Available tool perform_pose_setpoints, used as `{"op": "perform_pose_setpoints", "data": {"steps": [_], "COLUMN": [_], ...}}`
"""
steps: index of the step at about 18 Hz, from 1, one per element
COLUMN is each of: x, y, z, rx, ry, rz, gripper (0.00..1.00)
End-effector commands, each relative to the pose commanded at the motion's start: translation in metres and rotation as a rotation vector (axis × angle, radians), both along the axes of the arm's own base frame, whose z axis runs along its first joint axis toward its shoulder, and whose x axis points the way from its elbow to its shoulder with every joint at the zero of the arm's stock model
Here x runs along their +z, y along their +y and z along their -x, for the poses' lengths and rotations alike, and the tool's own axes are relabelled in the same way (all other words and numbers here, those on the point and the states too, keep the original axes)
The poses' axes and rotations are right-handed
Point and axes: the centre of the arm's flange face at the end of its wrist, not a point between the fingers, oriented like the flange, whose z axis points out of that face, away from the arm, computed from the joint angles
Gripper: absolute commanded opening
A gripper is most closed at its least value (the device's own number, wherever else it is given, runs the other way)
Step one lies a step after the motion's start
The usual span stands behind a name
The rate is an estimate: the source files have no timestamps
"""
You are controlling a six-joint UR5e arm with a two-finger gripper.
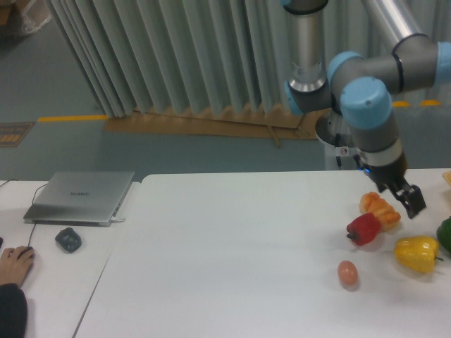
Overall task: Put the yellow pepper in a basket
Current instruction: 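Move the gripper down toward the yellow bell pepper, then close the gripper on the yellow bell pepper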
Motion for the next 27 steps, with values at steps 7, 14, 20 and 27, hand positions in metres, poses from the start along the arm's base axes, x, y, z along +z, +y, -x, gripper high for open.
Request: {"op": "perform_pose_setpoints", "data": {"steps": [7, 14, 20, 27], "x": [-0.062, -0.073, -0.085, -0.094], "y": [0.026, 0.045, 0.04, 0.031], "z": [0.03, 0.004, 0.001, -0.007], "rx": [-0.145, -0.122, -0.176, -0.204], "ry": [-0.004, -0.009, -0.033, -0.051], "rz": [0.01, 0.012, 0.053, 0.078], "gripper": [1.0, 1.0, 1.0, 1.0]}}
